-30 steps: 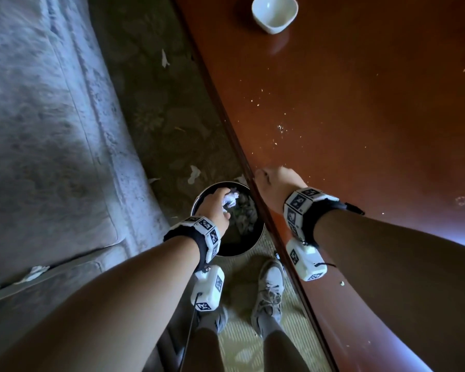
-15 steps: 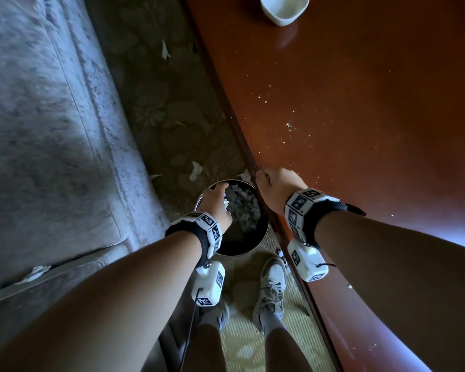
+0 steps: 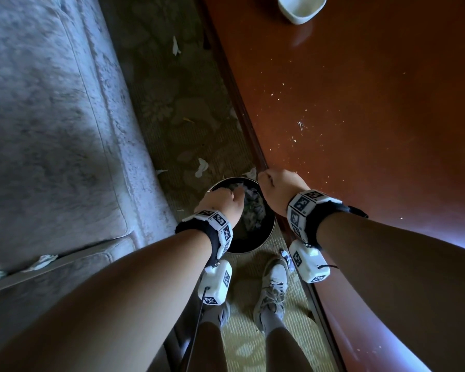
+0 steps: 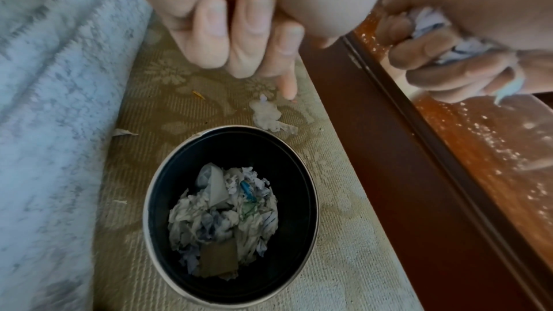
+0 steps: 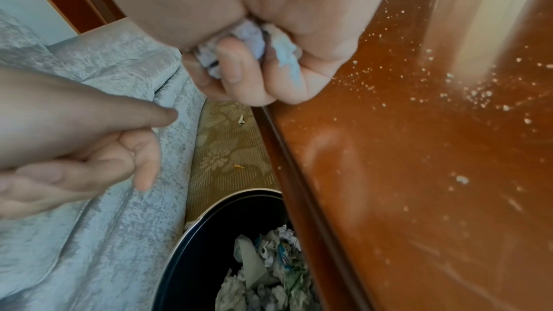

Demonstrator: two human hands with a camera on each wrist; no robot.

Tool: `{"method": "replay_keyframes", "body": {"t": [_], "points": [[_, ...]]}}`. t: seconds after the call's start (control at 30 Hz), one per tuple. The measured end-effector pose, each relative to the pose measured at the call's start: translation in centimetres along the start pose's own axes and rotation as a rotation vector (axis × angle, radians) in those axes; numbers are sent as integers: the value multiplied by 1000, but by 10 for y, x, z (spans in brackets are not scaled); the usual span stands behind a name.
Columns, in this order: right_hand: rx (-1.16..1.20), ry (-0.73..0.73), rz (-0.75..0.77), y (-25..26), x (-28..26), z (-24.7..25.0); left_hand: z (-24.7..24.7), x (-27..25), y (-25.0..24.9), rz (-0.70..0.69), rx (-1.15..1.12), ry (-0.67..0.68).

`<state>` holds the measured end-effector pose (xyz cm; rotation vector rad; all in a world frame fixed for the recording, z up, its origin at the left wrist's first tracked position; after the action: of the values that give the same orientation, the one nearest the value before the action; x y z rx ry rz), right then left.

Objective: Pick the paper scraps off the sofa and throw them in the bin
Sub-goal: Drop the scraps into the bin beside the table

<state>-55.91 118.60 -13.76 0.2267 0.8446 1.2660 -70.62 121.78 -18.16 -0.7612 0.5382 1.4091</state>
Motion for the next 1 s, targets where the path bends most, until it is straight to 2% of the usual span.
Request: {"method": "replay_keyframes", "body": {"t": [0.17, 0.23, 0.5, 0.6, 0.73, 0.87, 1.0], "points": [[7, 13, -13, -2, -1, -2, -1, -10, -17, -88, 32, 27], [5, 16, -10, -1, -1, -2, -1, -12, -19, -92, 16, -16], [-43, 70, -67, 1, 0, -3, 29, -32, -31, -125, -568, -144], [-154, 122, -58, 4, 0, -4, 35, -38, -42, -165, -555, -153], [-127, 139, 5, 5, -1, -6, 33, -29, -39, -107, -621, -59], [1, 127, -5, 4, -3, -7, 29, -23, -31, -78, -664, -6], [-68, 144, 27, 2, -2, -11, 25, -22, -28, -73, -741, 50]]}}
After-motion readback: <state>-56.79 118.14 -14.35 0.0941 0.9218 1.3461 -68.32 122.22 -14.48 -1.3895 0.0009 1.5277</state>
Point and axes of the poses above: each hand's wrist, its own x-axis towards the middle knuckle, its own z-axis out of the back of the hand, y = z × x, the point moved 5 cm from there along x, towards the middle knuckle, and after that the axes turned 11 degrees about z, right-handed, at the moved point
